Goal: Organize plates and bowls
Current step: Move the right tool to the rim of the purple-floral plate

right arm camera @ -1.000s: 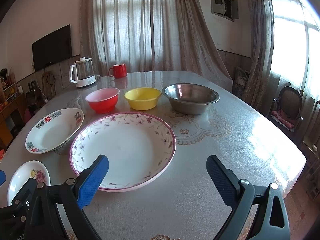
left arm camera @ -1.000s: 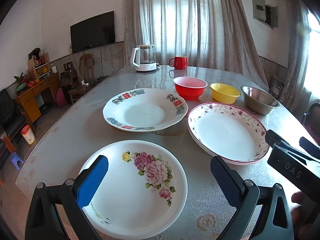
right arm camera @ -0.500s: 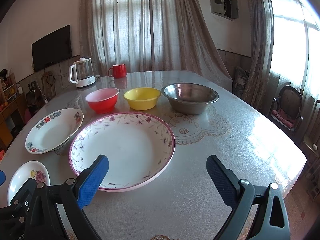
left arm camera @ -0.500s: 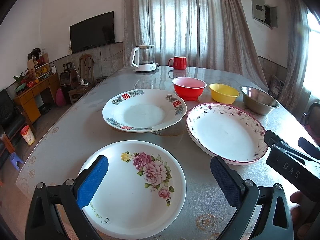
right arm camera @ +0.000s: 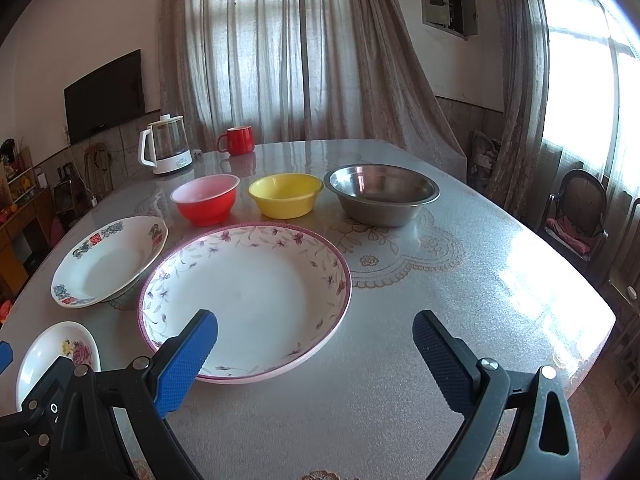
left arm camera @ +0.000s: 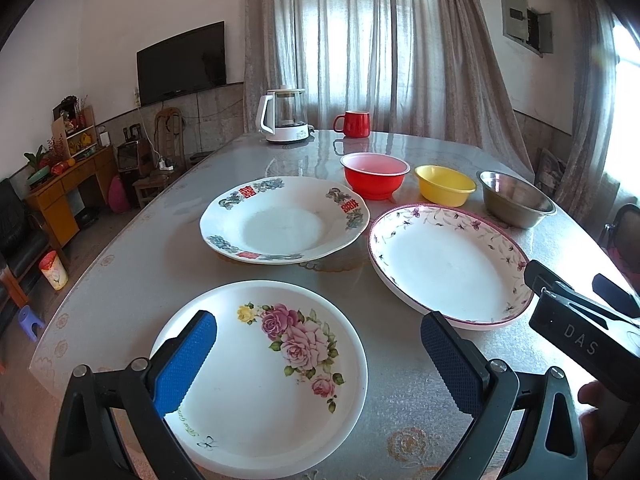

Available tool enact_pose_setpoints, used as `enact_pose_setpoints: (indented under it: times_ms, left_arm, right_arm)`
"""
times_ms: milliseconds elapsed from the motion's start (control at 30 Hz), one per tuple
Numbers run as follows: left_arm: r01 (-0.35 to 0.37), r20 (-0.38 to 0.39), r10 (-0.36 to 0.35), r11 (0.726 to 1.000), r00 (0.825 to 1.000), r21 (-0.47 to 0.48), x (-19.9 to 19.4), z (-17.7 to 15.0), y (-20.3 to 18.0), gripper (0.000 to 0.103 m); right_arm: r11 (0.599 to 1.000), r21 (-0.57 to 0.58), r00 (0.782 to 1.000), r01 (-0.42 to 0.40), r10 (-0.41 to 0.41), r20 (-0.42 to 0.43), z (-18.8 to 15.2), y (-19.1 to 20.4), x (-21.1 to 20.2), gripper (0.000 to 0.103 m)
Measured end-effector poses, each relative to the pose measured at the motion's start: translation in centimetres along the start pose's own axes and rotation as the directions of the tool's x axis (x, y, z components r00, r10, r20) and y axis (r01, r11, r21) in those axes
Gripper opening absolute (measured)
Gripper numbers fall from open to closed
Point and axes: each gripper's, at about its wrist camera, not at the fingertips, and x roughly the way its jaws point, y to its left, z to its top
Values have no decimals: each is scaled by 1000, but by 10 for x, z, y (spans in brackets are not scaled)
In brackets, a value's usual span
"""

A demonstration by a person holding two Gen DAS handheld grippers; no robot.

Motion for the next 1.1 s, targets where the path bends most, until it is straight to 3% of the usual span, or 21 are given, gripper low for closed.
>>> enact_pose_setpoints:
  times_ms: [367,433,567,767,833,867,933,1033,1100]
  left_arm:
    - [69,-38,-68,997,997,24,10,0,-7,103]
    - [132,-60,-131,991,990,13,14,3,-5,103]
    - [257,-132,-258,966,957,-29,26,16,-3,103]
    - [297,-150,-301,954,942,-46,40,33,-4,102]
    - [307,-172,-310,951,935,-43,48,37,-5,95]
    - [311,-188,-312,950,931,-36,54,39,-6,91]
    - [317,-218,-317,948,923,-32,64,42,-7,74]
    - [320,-249,-322,946,913,-49,75,46,-8,54]
    - [330,-273,-333,942,903,-58,85,49,-9,50]
  right_arm:
    - [999,29,999,-21,22,-34,-1,-15,12,100]
    - [999,32,998,-39,40,-45,-1,-18,16,100]
    - [992,58,990,-108,113,-79,4,-28,27,96]
    - [988,75,981,-132,141,-133,9,-44,51,80]
    - [987,81,977,-138,149,-154,11,-48,61,65]
    - [986,84,974,-141,153,-166,11,-50,65,63]
    - [985,91,970,-144,159,-186,12,-52,73,55]
    - [985,89,964,-147,163,-208,13,-53,83,54]
    - [985,81,961,-151,165,-220,14,-53,90,52]
